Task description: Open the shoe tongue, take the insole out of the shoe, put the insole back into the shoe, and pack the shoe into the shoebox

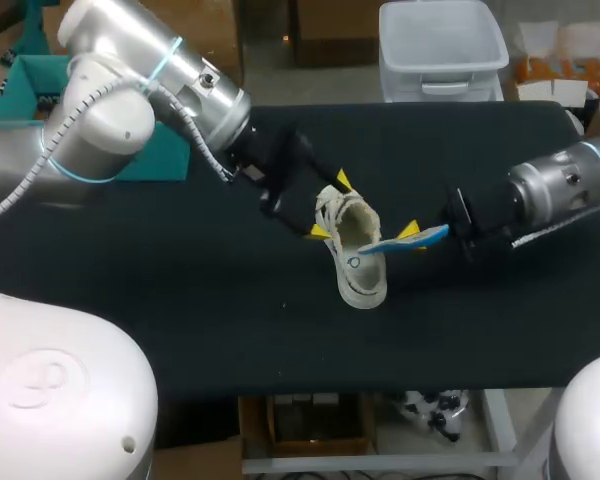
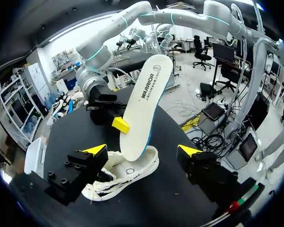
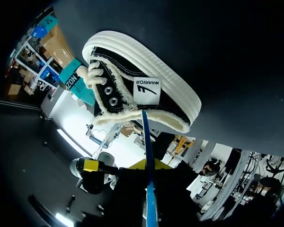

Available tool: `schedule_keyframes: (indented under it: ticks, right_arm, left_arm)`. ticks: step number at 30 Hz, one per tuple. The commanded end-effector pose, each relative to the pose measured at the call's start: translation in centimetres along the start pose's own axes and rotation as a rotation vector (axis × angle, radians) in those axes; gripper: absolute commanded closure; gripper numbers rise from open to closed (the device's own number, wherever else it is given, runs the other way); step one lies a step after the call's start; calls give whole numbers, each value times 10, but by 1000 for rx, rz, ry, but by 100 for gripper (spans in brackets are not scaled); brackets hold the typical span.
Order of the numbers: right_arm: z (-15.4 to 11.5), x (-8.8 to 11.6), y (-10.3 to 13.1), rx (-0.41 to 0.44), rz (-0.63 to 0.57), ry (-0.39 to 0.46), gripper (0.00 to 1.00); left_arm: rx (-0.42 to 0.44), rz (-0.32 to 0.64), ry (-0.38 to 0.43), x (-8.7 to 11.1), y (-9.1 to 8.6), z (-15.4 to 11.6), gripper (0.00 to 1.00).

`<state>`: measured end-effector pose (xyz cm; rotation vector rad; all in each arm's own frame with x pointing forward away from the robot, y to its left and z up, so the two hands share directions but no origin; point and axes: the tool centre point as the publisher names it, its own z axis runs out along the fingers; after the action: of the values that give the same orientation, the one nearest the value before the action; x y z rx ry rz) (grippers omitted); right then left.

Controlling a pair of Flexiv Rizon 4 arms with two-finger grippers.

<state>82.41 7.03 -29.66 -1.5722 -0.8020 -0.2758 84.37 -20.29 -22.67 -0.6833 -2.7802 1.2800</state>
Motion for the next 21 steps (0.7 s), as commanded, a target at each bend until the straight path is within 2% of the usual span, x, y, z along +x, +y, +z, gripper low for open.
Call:
schedule_keyframes:
  ticks: [1, 8, 11, 16, 21]
  right_arm:
    - [4, 2, 9, 25, -11, -14, 100]
    - [10, 0, 14, 31, -18, -13, 100]
    - [12, -1, 12, 19, -20, -11, 100]
    - [14, -4, 10, -8, -37, 8, 100]
    - [16, -6, 8, -33, -48, 39, 100]
  left_arm:
    - [7, 14, 213, -15, 15, -22, 0]
    - [-1, 54, 307, -18, 32, -40, 0]
    - [-12, 75, 324, -18, 36, -43, 0]
    - [-17, 107, 356, -18, 37, -45, 0]
    - [-49, 113, 353, -17, 36, -46, 0]
